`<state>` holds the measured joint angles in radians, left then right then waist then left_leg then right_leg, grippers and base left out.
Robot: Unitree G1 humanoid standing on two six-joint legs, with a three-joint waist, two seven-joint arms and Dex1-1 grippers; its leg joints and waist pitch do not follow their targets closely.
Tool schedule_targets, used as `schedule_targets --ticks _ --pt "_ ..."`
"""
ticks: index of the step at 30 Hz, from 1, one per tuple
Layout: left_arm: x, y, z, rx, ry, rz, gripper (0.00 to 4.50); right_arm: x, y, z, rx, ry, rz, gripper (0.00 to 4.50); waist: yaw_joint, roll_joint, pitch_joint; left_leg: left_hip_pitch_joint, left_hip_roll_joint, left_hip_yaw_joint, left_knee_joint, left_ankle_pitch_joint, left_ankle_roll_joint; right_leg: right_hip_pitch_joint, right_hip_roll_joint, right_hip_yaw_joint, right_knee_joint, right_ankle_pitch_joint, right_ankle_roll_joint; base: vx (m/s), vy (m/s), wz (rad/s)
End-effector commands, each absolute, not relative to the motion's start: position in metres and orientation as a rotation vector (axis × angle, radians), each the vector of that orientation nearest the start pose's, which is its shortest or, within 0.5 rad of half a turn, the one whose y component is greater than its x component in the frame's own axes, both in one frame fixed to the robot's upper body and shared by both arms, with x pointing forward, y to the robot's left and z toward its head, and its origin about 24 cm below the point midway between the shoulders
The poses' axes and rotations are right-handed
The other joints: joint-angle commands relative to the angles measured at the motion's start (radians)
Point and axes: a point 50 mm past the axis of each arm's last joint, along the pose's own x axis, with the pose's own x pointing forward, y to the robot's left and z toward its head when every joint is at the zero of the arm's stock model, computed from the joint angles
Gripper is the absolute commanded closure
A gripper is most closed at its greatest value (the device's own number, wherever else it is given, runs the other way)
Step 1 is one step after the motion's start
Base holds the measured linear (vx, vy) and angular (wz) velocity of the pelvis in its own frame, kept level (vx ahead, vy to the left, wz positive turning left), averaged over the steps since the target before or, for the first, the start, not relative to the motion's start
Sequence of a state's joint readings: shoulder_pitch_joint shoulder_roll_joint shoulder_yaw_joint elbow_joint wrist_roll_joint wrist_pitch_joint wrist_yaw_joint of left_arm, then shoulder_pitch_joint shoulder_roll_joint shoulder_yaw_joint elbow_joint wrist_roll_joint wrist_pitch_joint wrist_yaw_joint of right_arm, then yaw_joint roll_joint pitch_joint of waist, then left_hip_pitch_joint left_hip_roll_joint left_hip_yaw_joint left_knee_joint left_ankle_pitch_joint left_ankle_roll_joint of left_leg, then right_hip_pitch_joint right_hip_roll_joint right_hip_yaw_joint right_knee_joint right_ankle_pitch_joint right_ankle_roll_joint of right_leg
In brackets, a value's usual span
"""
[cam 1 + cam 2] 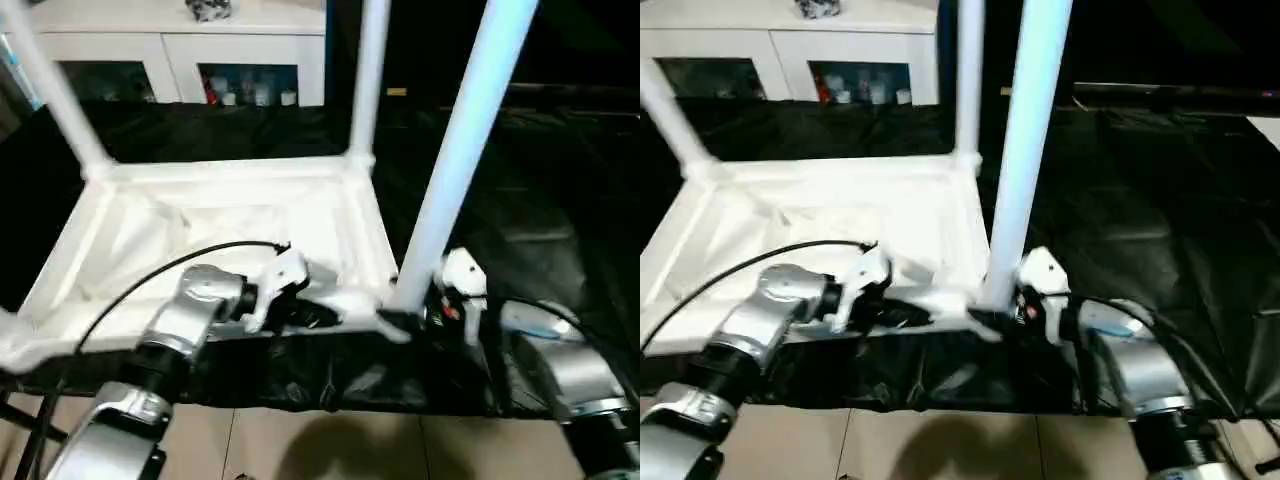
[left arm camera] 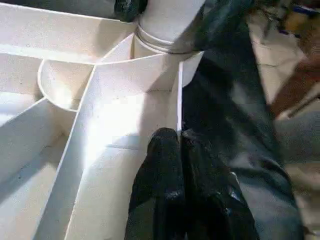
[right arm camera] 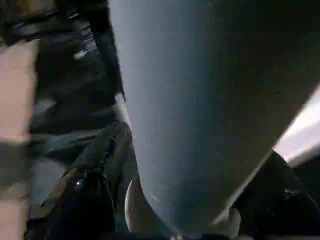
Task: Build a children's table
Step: Rotate leg to tighten
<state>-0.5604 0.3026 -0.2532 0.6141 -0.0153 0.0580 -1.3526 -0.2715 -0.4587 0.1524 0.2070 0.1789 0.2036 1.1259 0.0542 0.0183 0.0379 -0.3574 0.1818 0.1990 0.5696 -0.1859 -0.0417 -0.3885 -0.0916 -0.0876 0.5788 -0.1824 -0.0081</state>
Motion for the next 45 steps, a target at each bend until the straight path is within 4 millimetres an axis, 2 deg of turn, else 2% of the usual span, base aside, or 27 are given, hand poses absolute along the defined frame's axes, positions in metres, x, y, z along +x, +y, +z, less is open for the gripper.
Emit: schedule_targets --ticks 1,5,11,17,20,21,23,24,25,26,27,28,29,30,31,32,33,34,35,36,38,39,41,42,43,44,45 --pt "0.305 0.111 0.047 0.286 0.407 -1.559 4.5 0.256 -0.146 0.038 -0.15 0.437 1.418 1.42 0.007 -0.014 -0.052 0.004 0.058 -0.019 -0.054 -0.179 0.112 0.046 -0.065 0.051 -0.056 -0.178 -0.25 0.0 0.0 0.0" --pt "0.306 0.112 0.049 0.28 0.41 -1.577 4.5 0.255 -0.144 0.037 -0.133 0.46 1.464 1.67 0.013 -0.015 -0.051 0.006 0.06 -0.02 -0.056 -0.193 0.087 0.045 -0.069 0.053 -0.059 -0.218 -0.241 0.0 0.0 0.0" --pt "0.307 0.114 0.05 0.282 0.422 -1.605 4.5 0.261 -0.131 0.01 -0.081 0.517 1.513 2.07 0.008 -0.012 -0.051 0.005 0.058 -0.021 -0.056 -0.21 0.064 0.045 -0.07 0.051 -0.06 -0.246 -0.243 0.0 0.0 0.0" --pt "0.308 0.115 0.048 0.278 0.427 -1.591 4.5 0.258 -0.12 -0.015 -0.056 0.549 1.488 2.31 -0.001 -0.007 -0.045 0.009 0.058 -0.027 -0.064 -0.276 0.035 0.044 -0.072 0.05 -0.073 -0.38 -0.211 0.0 0.0 0.0" --pt "0.311 0.114 0.046 0.285 0.425 -1.513 4.5 0.26 -0.113 -0.028 -0.039 0.514 1.377 2.41 -0.02 -0.006 -0.04 0.014 0.057 -0.031 -0.069 -0.348 0.012 0.035 -0.07 0.048 -0.084 -0.45 -0.196 0.0 0.0 0.0" --pt "0.313 0.112 0.046 0.279 0.418 -1.47 4.5 0.262 -0.104 -0.033 -0.033 0.488 1.298 2.43 -0.033 -0.007 -0.032 0.024 0.053 -0.04 -0.069 -0.439 -0.014 0.025 -0.075 0.041 -0.098 -0.599 -0.155 0.0 0.0 0.0" --pt "0.314 0.111 0.045 0.273 0.412 -1.444 4.5 0.263 -0.098 -0.037 -0.03 0.472 1.242 2.45 -0.037 -0.008 -0.031 0.029 0.051 -0.045 -0.068 -0.462 -0.02 0.025 -0.077 0.036 -0.107 -0.649 -0.134 0.0 0.0 0.0" --pt "0.314 0.109 0.044 0.27 0.409 -1.428 4.5 0.264 -0.093 -0.04 -0.029 0.47 1.195 2.5 -0.053 -0.001 -0.025 0.045 0.049 -0.057 -0.068 -0.546 -0.039 0.018 -0.075 0.013 -0.128 -0.748 -0.079 -0.055 0.006 -0.12" --pt "0.313 0.102 0.042 0.262 0.4 -1.392 4.5 0.268 -0.081 -0.045 -0.038 0.461 1.068 2.51 -0.063 -0.001 -0.021 0.051 0.049 -0.063 -0.068 -0.588 -0.042 0.016 -0.072 0.0 -0.137 -0.763 -0.064 -0.084 0.023 -0.11" --pt "0.312 0.095 0.04 0.253 0.392 -1.368 4.5 0.268 -0.07 -0.052 -0.026 0.48 0.958 2.53 -0.085 0.012 -0.012 0.067 0.049 -0.073 -0.07 -0.679 -0.054 0.015 -0.061 -0.038 -0.157 -0.773 -0.033 -0.116 0.044 -0.22" --pt "0.311 0.09 0.038 0.251 0.387 -1.364 4.5 0.267 -0.062 -0.056 -0.025 0.487 0.897 2.53 -0.115 0.025 -0.001 0.043 0.063 -0.094 -0.101 -0.796 -0.068 0.055 -0.044 -0.091 -0.144 -0.705 -0.013 -0.084 0.038 -0.16" --pt "0.309 0.087 0.037 0.25 0.384 -1.363 4.5 0.265 -0.057 -0.059 -0.025 0.491 0.864 2.54 -0.082 0.051 -0.007 -0.065 0.099 -0.086 -0.204 -0.945 -0.103 0.17 -0.027 -0.052 0.093 -0.35 -0.083 -0.113 0.051 -0.16" --pt "0.309 0.087 0.037 0.25 0.384 -1.363 4.5 0.265 -0.057 -0.059 -0.025 0.491 0.864 2.54 -0.082 0.051 -0.007 -0.065 0.099 -0.086 -0.204 -0.945 -0.103 0.17 -0.027 -0.052 0.093 -0.35 -0.083 -0.108 0.008 0.11" --pt "0.307 0.082 0.036 0.245 0.382 -1.365 4.5 0.265 -0.05 -0.06 -0.026 0.484 0.828 2.54 -0.016 0.034 -0.013 -0.063 0.065 0.005 -0.229 -0.925 -0.087 0.15 0.015 0.001 0.161 -0.325 -0.053 -0.108 0.008 0.11" --pt "0.306 0.072 0.035 0.228 0.372 -1.346 4.5 0.262 -0.029 -0.06 0.0 0.48 0.747 2.55 -0.029 -0.012 -0.041 0.009 0.047 -0.012 -0.156 -0.733 -0.093 0.106 -0.034 0.058 0.092 -0.6 -0.015 0.018 -0.115 0.08" --pt "0.306 0.071 0.035 0.227 0.371 -1.344 4.5 0.262 -0.026 -0.06 0.002 0.479 0.739 2.55 -0.041 -0.025 -0.024 0.101 0.013 -0.089 0.149 -0.285 -0.055 -0.047 -0.234 0.102 -0.154 -1.108 -0.076 0.072 -0.089 -0.52" --pt "0.306 0.067 0.034 0.221 0.366 -1.331 4.5 0.259 -0.015 -0.059 0.012 0.479 0.702 2.55 -0.034 -0.015 -0.007 -0.056 0.003 -0.123 0.098 -0.086 -0.049 0.089 -0.199 0.081 -0.098 -0.965 -0.078 0.072 -0.089 -0.52" --pt "0.307 0.061 0.035 0.215 0.359 -1.313 4.5 0.255 -0.003 -0.059 0.032 0.492 0.659 2.56 -0.025 -0.022 -0.028 -0.064 0.013 -0.114 0.021 -0.07 -0.073 0.117 -0.137 0.053 -0.07 -0.774 -0.095 0.056 0.028 -0.51" --pt "0.308 0.055 0.035 0.215 0.35 -1.295 4.5 0.251 0.012 -0.058 0.035 0.504 0.61 2.56 -0.034 0.013 -0.048 -0.003 0.028 -0.103 -0.037 -0.096 -0.095 0.083 -0.063 0.022 -0.031 -0.372 -0.161 0.0 0.0 0.0" --pt "0.309 0.048 0.036 0.221 0.335 -1.278 4.5 0.249 0.028 -0.053 0.032 0.511 0.575 2.56 -0.059 0.011 -0.051 0.009 0.034 -0.102 -0.052 -0.193 -0.055 0.076 -0.043 0.034 -0.01 -0.223 -0.205 0.0 0.0 0.0" --pt "0.309 0.044 0.036 0.245 0.326 -1.266 4.5 0.257 0.027 -0.047 0.035 0.476 0.54 2.56 -0.074 0.035 -0.042 0.0 0.044 -0.103 -0.07 -0.327 -0.052 0.079 -0.055 0.044 -0.028 -0.252 -0.221 -0.06 -0.044 0.08" --pt "0.309 0.044 0.036 0.259 0.323 -1.264 4.5 0.262 0.021 -0.045 0.042 0.451 0.527 2.56 -0.079 0.026 -0.039 0.004 0.047 -0.1 -0.076 -0.403 -0.061 0.076 -0.051 0.044 -0.041 -0.299 -0.209 0.0 0.0 0.0" --pt "0.309 0.045 0.036 0.294 0.321 -1.267 4.5 0.285 -0.039 -0.04 0.072 0.355 0.495 2.21 -0.073 0.01 -0.039 0.014 0.042 -0.091 -0.075 -0.452 -0.044 0.072 -0.054 0.055 -0.056 -0.374 -0.191 0.0 0.0 0.0" --pt "0.31 0.048 0.035 0.313 0.322 -1.273 4.5 0.295 -0.078 -0.033 0.076 0.302 0.488 1.87 -0.06 0.008 -0.039 0.02 0.047 -0.082 -0.072 -0.42 -0.015 0.069 -0.055 0.062 -0.063 -0.361 -0.19 0.0 0.0 0.0" --pt "0.31 0.049 0.035 0.316 0.322 -1.274 4.5 0.296 -0.083 -0.031 0.075 0.294 0.488 1.87 -0.052 0.011 -0.042 0.023 0.05 -0.078 -0.071 -0.393 0.002 0.071 -0.055 0.064 -0.062 -0.33 -0.194 0.023 0.01 0.25" --pt "0.311 0.054 0.035 0.33 0.326 -1.269 4.5 0.302 -0.108 -0.022 0.067 0.261 0.487 1.84 -0.041 0.011 -0.051 0.026 0.057 -0.07 -0.066 -0.306 0.027 0.069 -0.058 0.07 -0.051 -0.204 -0.231 0.045 0.023 0.2" --pt "0.312 0.057 0.035 0.341 0.327 -1.263 4.5 0.305 -0.124 -0.015 0.049 0.241 0.485 1.78 -0.035 0.011 -0.051 0.014 0.063 -0.068 -0.067 -0.217 0.054 0.084 -0.051 0.065 -0.037 -0.068 -0.241 0.045 0.023 0.2"
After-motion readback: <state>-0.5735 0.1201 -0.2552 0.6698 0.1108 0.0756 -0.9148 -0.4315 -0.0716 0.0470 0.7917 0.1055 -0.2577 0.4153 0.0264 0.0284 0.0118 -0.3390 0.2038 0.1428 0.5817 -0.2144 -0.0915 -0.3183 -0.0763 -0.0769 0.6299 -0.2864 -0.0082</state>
